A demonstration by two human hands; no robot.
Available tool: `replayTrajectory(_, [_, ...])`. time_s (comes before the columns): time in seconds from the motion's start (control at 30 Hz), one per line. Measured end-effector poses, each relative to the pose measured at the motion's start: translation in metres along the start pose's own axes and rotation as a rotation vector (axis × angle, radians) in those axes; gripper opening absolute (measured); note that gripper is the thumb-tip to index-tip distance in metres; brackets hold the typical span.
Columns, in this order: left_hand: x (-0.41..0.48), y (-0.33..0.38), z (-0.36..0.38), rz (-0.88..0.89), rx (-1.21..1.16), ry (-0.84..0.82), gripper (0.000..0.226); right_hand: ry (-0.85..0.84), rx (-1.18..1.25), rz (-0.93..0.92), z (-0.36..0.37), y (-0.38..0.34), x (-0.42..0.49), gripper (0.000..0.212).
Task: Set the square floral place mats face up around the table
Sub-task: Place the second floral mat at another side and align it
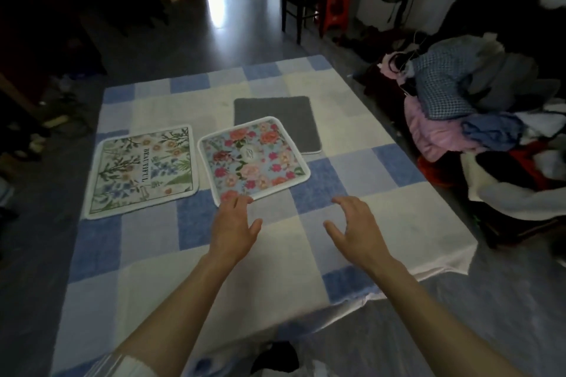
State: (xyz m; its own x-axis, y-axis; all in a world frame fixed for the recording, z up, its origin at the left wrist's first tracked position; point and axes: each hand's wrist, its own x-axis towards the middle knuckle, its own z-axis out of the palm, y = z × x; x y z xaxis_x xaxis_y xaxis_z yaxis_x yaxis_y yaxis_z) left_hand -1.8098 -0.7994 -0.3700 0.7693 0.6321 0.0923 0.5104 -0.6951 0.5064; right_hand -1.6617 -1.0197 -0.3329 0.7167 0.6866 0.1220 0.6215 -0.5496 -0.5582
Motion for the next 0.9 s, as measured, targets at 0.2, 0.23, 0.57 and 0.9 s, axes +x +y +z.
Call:
replayTrajectory(0.2, [0.041, -0.024, 0.011, -0.025, -0.041, -0.007, 0.046, -0.059, -0.031, -0.024, 0.009, -0.006, 0.065, 0.05])
replayTrajectory(0.23, [0.046, -0.029, 0.01, -0.035, -0.05, -0.011, 0.045, -0.074, -0.03, -0.024, 0.012, -0.008, 0.073, 0.05])
replayTrajectory(0.57, [0.081, -0.061, 0.013, -0.091, 0.001, -0.043, 0.036, -0.243, -0.061, -0.037, 0.052, -0.008, 0.127, 0.052])
replayTrajectory(0.9, [0.117, -0.054, 0.037, -0.119, 0.091, -0.186, 0.044, -0.389, -0.101, -0.073, 0.081, 0.025, 0.176, 0.053])
